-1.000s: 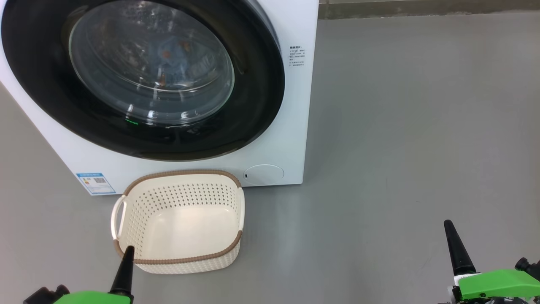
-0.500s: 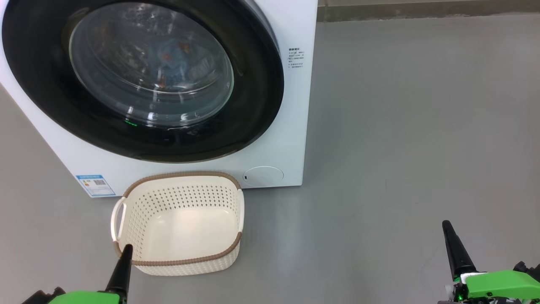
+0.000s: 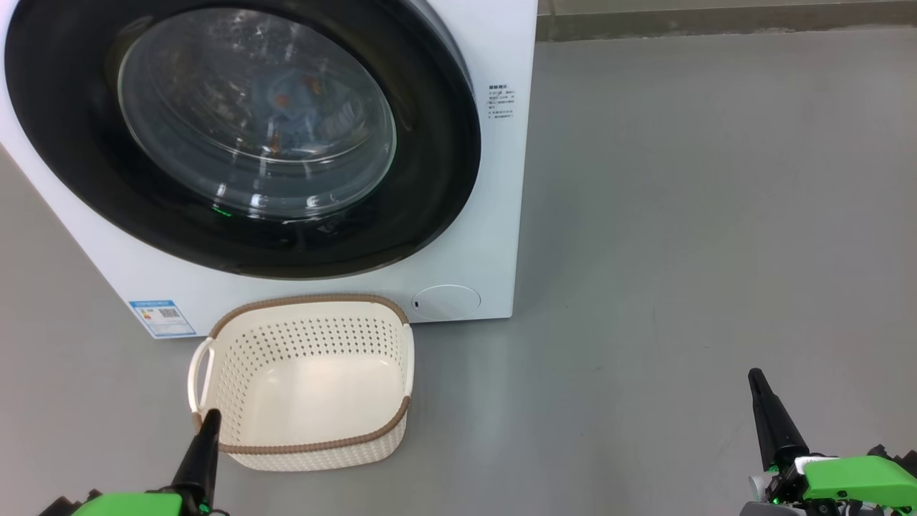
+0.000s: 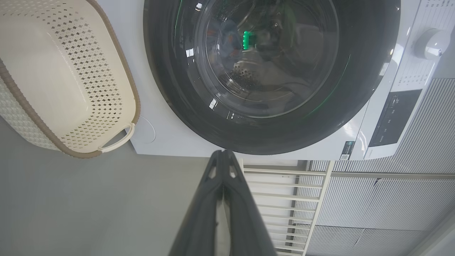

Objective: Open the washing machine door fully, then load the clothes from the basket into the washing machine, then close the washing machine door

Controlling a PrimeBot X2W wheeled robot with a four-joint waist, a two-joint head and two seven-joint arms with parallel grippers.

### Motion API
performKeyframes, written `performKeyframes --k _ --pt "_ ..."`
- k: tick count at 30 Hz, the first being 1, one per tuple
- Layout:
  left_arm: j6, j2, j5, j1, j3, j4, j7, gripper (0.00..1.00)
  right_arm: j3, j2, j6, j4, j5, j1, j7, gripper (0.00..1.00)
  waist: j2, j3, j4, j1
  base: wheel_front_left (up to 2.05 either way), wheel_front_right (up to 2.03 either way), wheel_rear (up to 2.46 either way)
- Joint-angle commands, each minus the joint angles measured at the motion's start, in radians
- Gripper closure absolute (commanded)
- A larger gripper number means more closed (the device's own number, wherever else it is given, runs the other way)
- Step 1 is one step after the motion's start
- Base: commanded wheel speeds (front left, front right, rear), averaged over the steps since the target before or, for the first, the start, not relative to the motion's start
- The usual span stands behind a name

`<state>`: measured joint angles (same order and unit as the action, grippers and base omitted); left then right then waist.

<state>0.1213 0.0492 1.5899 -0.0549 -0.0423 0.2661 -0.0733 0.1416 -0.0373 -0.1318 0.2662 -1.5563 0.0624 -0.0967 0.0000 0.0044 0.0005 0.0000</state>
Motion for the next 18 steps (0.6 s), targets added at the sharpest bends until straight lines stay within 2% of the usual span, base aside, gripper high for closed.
performKeyframes --k 1,18 --pt "0.009 0.022 0.025 -0.049 -0.038 -0.022 -0.011 1.00 -0.027 -0.013 0.001 -0.023 -0.030 0.044 -0.011 1.00 0.0000 -0.001 0.000 0.0000 0.00 0.00 0.00" --pt "0.009 0.019 0.039 -0.051 -0.047 -0.022 -0.020 1.00 -0.028 -0.013 0.001 -0.022 -0.052 0.046 -0.016 1.00 0.0000 -0.001 0.000 0.0000 0.00 0.00 0.00"
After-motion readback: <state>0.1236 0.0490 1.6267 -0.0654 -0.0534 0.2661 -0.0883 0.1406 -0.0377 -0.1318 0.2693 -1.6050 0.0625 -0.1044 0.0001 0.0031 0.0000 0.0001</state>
